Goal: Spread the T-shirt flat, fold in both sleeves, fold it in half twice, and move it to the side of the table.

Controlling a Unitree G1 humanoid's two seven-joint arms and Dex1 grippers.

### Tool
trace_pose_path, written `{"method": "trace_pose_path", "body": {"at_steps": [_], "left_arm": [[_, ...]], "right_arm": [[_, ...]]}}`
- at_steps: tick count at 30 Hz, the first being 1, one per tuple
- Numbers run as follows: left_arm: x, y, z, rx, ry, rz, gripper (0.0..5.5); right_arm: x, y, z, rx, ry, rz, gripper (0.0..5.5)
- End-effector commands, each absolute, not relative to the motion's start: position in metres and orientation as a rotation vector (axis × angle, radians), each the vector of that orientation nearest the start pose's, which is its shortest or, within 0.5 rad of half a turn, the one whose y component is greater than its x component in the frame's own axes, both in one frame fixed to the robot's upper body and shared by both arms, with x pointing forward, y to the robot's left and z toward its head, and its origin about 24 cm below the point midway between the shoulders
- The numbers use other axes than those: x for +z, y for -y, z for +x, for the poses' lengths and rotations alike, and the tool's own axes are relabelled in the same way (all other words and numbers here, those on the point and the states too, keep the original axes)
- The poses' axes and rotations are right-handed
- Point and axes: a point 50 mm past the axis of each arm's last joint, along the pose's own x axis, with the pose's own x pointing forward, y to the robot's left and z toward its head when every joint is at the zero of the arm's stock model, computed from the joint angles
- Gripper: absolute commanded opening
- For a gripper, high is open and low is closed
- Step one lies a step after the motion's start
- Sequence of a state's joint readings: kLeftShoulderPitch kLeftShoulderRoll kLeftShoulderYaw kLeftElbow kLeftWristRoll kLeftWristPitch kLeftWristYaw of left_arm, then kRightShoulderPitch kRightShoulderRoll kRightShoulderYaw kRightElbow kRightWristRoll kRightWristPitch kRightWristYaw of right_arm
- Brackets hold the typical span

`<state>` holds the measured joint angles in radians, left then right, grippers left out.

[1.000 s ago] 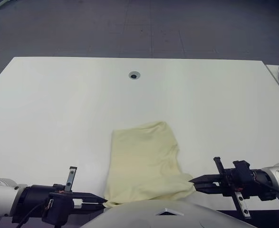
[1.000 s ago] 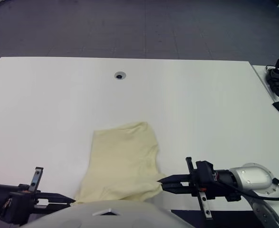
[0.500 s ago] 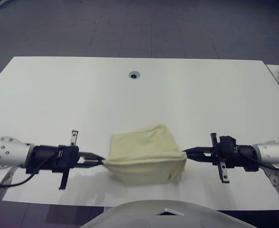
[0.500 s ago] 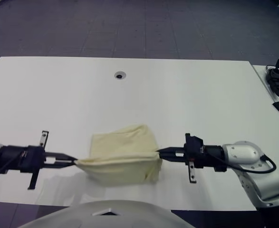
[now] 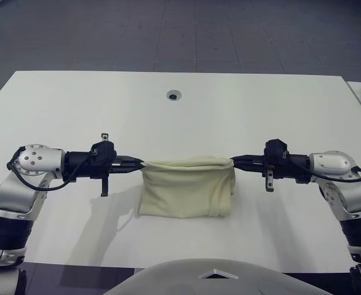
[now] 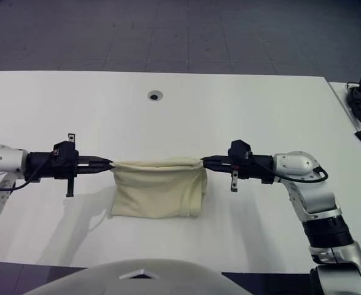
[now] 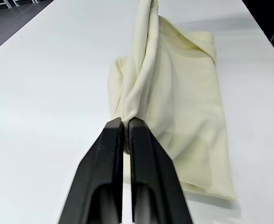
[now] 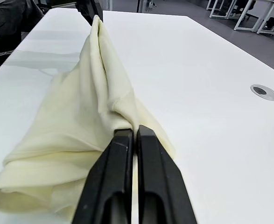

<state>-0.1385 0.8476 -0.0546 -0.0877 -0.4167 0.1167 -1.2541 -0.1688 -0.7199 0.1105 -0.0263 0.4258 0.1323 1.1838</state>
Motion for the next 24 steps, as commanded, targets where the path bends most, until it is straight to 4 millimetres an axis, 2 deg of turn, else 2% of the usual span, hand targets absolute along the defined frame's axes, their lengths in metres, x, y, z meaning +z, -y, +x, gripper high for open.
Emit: {"method": "trace_pose_path", "body": {"at_steps": [1,11,12,13,17,24], "left_arm": [[0.116,-0.218,0.245,-1.302,-0.216,0.426,0.00],[0.107,-0.219,0.260,-1.214,-0.195,0.394,0.00],[0.106,-0.219,0.263,-1.193,-0.196,0.391,0.00],[0.103,-0.219,0.267,-1.150,-0.205,0.395,0.36],[0.094,-0.224,0.280,-0.977,-0.221,0.408,0.94],[0.090,-0.237,0.278,-0.795,-0.192,0.382,2.05]], "right_arm": [[0.097,0.197,0.256,1.267,-0.167,-0.290,0.04],[0.092,0.196,0.270,1.192,-0.136,-0.304,0.04],[0.093,0.197,0.273,1.162,-0.127,-0.303,0.23],[0.094,0.198,0.275,1.144,-0.115,-0.303,0.36],[0.096,0.200,0.283,1.049,-0.075,-0.310,0.96],[0.101,0.210,0.293,0.856,0.006,-0.335,2.02]]}}
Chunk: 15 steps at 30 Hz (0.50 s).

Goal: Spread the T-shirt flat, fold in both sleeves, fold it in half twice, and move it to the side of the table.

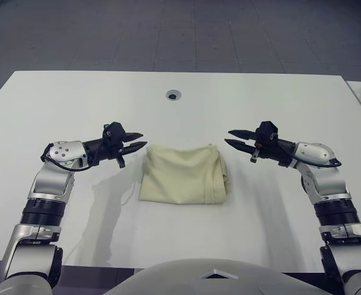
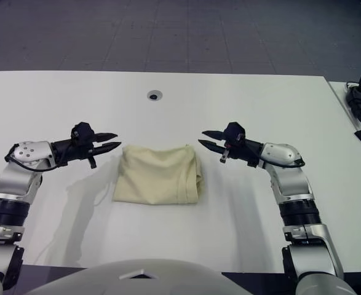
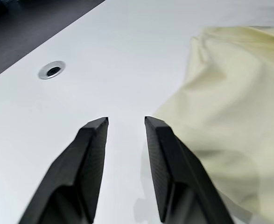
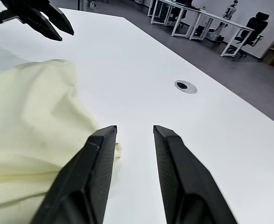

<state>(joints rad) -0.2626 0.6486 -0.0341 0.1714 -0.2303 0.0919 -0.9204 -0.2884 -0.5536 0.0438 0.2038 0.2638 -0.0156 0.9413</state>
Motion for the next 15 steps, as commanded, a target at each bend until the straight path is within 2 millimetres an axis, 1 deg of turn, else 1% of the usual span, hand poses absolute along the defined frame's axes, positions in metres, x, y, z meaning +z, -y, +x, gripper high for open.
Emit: {"method": "trace_pose_path", "body": {"at_steps": [1,3,5,7,9,11,13,15], "left_arm": [[0.089,-0.239,0.276,-0.776,-0.187,0.384,2.13],[0.091,-0.247,0.276,-0.673,-0.168,0.386,2.54],[0.098,-0.254,0.277,-0.566,-0.121,0.374,2.88],[0.113,-0.256,0.277,-0.472,-0.022,0.355,3.22],[0.126,-0.259,0.275,-0.380,0.055,0.352,3.54],[0.137,-0.262,0.269,-0.306,0.117,0.353,3.92],[0.143,-0.261,0.262,-0.276,0.158,0.354,4.20],[0.142,-0.257,0.257,-0.277,0.167,0.354,4.59]], "right_arm": [[0.102,0.210,0.292,0.857,0.011,-0.337,2.09],[0.102,0.207,0.287,0.881,0.028,-0.354,2.48],[0.104,0.196,0.280,0.949,0.057,-0.387,2.81],[0.106,0.181,0.274,1.022,0.082,-0.425,3.13],[0.109,0.170,0.275,1.053,0.099,-0.450,3.44],[0.110,0.158,0.281,1.084,0.106,-0.491,3.80],[0.107,0.141,0.286,1.137,0.105,-0.540,4.07],[0.100,0.126,0.288,1.214,0.076,-0.595,4.45]]}}
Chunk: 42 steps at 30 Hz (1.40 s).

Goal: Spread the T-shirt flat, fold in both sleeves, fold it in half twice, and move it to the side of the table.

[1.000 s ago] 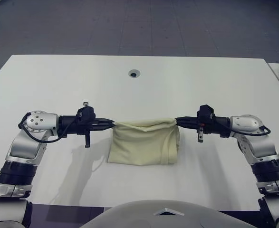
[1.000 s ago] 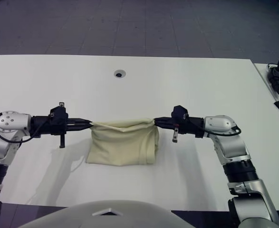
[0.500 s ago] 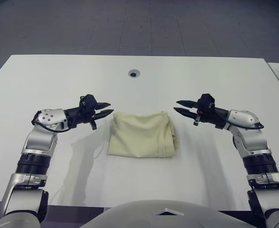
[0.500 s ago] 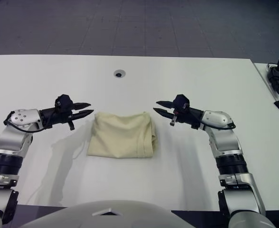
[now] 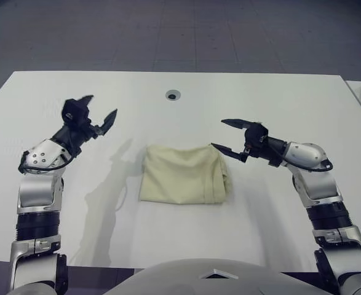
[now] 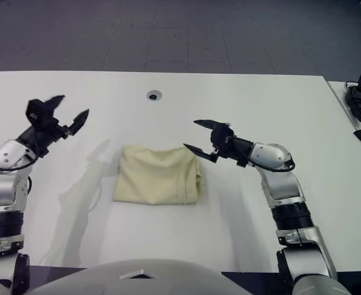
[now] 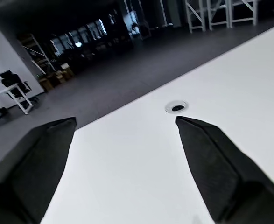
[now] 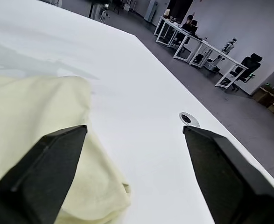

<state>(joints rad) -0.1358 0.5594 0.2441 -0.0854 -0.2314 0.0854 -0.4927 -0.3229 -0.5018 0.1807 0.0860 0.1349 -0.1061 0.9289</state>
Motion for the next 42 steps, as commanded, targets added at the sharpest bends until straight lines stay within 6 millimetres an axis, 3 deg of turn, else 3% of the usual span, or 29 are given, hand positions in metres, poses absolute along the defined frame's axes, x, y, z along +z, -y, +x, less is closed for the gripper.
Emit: {"method": "trace_pose_path", "body": {"at_steps": [1,5,7,12,17,23,27,33,38,42], "left_arm": [[0.141,-0.255,0.254,-0.277,0.169,0.343,4.74],[0.137,-0.248,0.247,-0.285,0.163,0.315,5.40],[0.133,-0.246,0.245,-0.288,0.151,0.305,5.40],[0.128,-0.238,0.239,-0.300,0.148,0.249,5.40],[0.131,-0.231,0.235,-0.315,0.162,0.242,5.40],[0.139,-0.224,0.228,-0.322,0.196,0.238,5.40],[0.140,-0.220,0.222,-0.309,0.206,0.257,5.40],[0.134,-0.216,0.208,-0.296,0.195,0.257,5.40],[0.127,-0.213,0.194,-0.281,0.168,0.263,5.40],[0.124,-0.210,0.183,-0.263,0.157,0.253,5.40]], "right_arm": [[0.095,0.119,0.290,1.246,0.054,-0.625,4.59],[0.080,0.090,0.295,1.378,0.006,-0.779,5.28],[0.077,0.076,0.298,1.411,0.013,-0.848,5.39],[0.070,0.071,0.316,1.368,0.003,-1.036,5.39],[0.049,0.107,0.316,1.346,-0.139,-1.125,5.39],[0.022,0.177,0.286,1.249,-0.361,-0.992,5.39],[0.018,0.217,0.263,1.037,-0.497,-0.863,5.39],[0.024,0.252,0.220,0.654,-0.636,-0.512,5.39],[0.028,0.276,0.172,0.364,-0.744,-0.348,5.39],[0.036,0.284,0.159,0.132,-0.689,-0.272,5.39]]}}
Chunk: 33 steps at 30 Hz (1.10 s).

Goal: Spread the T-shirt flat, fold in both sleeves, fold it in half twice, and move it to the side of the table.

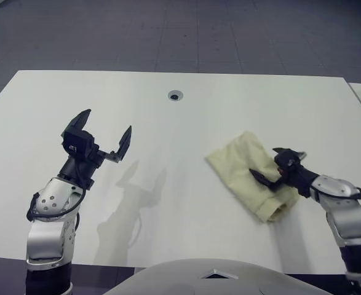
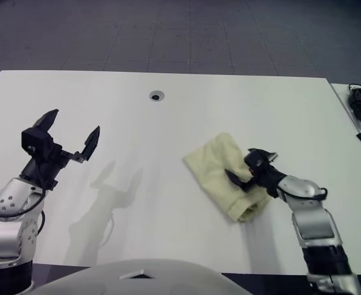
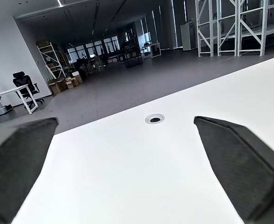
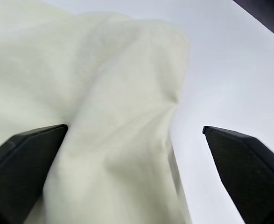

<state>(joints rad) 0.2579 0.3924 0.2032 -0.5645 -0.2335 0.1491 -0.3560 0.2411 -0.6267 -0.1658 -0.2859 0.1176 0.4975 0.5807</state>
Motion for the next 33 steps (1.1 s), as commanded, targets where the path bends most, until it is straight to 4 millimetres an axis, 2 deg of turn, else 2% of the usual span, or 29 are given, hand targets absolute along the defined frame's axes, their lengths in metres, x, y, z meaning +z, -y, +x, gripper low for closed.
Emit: {"method": "trace_pose_path", "body": {"at_steps": [1,6,10,16,21,24,26,31,33], "left_arm": [[0.124,-0.210,0.181,-0.258,0.155,0.247,5.40],[0.119,-0.207,0.177,-0.258,0.141,0.252,5.40],[0.118,-0.207,0.177,-0.260,0.140,0.255,5.40],[0.112,-0.203,0.179,-0.278,0.142,0.241,5.40],[0.124,-0.199,0.178,-0.291,0.256,0.189,5.40],[0.132,-0.193,0.183,-0.266,0.330,0.142,5.40],[0.133,-0.185,0.189,-0.246,0.363,0.119,5.40],[0.126,-0.148,0.217,-0.210,0.401,0.041,5.40],[0.124,-0.138,0.224,-0.214,0.430,0.066,5.40]], "right_arm": [[0.038,0.285,0.156,0.078,-0.674,-0.255,5.39],[0.035,0.288,0.145,-0.057,-0.655,-0.314,5.39],[0.036,0.285,0.147,-0.097,-0.600,-0.322,5.39],[0.079,0.276,0.178,-0.071,-0.254,-0.435,5.39],[0.143,0.246,0.195,-0.033,0.202,-0.543,5.39],[0.171,0.219,0.199,-0.024,0.448,-0.481,5.39],[0.168,0.203,0.203,-0.003,0.509,-0.389,5.39],[0.111,0.173,0.226,0.010,0.416,-0.182,5.39],[0.105,0.165,0.230,0.019,0.448,-0.152,5.39]]}}
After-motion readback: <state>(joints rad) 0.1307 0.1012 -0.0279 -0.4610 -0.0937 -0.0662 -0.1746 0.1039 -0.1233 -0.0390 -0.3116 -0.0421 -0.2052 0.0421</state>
